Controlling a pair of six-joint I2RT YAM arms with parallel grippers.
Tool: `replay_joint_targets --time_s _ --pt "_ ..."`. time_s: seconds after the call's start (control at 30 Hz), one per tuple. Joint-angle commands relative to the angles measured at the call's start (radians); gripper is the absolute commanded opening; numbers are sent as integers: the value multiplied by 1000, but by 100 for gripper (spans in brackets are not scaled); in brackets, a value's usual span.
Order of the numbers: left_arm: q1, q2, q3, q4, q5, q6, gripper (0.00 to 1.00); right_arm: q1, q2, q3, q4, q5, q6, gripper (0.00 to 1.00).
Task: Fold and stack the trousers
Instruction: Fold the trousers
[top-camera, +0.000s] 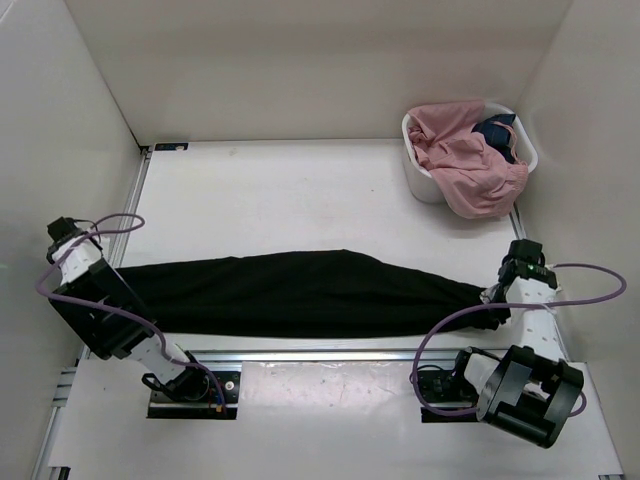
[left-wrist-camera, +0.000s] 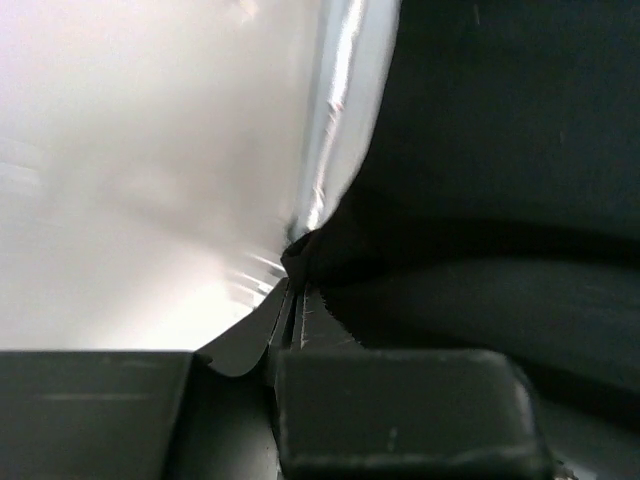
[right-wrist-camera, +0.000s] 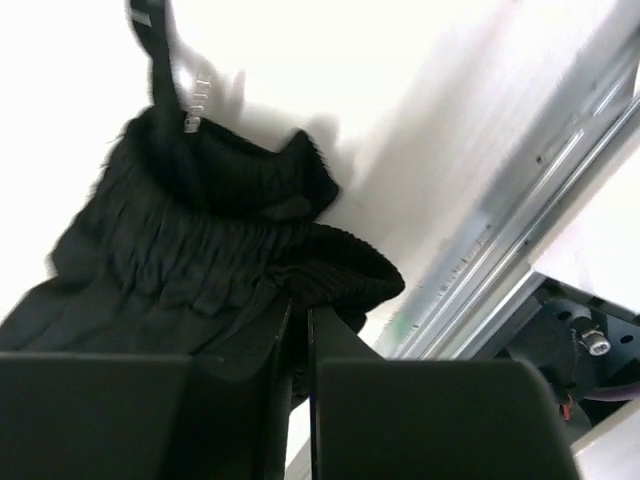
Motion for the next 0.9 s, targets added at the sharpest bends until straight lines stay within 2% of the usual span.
replay_joint_targets --time_s 0.0,0.23,0.3,0.33,0.4,0.43,0.47,0.57,0.67,0.8,0.87 --pt "3 1 89 28 8 6 14 -7 19 108 37 32 -23 0" --pt "-27 62 146 -29 25 15 14 -7 85 144 29 20 -32 0" --pt "-63 99 259 -49 34 1 14 -7 124 193 48 -3 -32 0" --pt "-105 117 316 -72 43 -22 14 -7 187 279 57 -15 -32 0" --pt "-147 188 538 -110 58 -52 14 -7 297 396 40 -30 -32 0" --pt "-185 215 624 -136 59 -89 14 -7 331 524 26 -43 -32 0" --pt "-202 270 796 -193 59 -104 14 -7 361 585 9 -43 -32 0" --pt "-232 305 972 -224 59 -124 14 -7 415 723 -26 -53 -55 0" --pt "-232 268 909 -233 28 -115 14 -7 405 699 -35 -54 -55 0" --pt "-189 127 612 -212 28 -82 14 -26 343 580 -15 -77 -55 0" --pt "-160 95 536 -202 28 -53 14 -37 323 522 -6 -77 -55 0"
